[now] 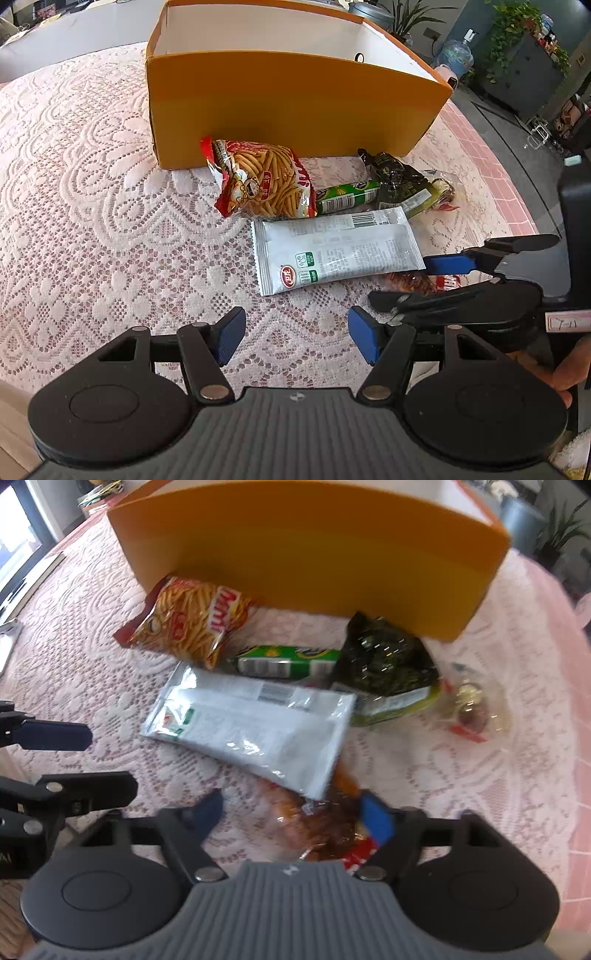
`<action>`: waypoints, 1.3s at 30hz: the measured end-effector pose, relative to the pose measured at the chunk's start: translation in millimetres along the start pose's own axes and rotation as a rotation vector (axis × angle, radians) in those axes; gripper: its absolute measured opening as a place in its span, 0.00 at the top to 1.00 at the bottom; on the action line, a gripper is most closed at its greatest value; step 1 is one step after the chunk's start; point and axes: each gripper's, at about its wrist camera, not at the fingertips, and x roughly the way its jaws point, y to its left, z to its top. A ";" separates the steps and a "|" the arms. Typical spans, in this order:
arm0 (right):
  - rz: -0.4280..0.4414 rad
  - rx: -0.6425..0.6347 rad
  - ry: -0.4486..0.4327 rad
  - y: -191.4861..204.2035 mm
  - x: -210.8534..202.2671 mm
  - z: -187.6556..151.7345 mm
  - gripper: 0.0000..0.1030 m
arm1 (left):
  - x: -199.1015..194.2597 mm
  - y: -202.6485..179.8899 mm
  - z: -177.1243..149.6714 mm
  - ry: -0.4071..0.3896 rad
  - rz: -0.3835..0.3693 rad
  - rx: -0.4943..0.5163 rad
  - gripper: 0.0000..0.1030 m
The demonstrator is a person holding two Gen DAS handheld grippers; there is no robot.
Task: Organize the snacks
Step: 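Grasp the white stick-snack packet with the left tool while the right tool grasps the brown jerky packet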
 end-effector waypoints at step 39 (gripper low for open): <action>0.130 0.225 -0.263 -34.7 -39.9 -17.5 0.75 | 60.1 -52.8 30.7 0.007 0.219 0.434 0.97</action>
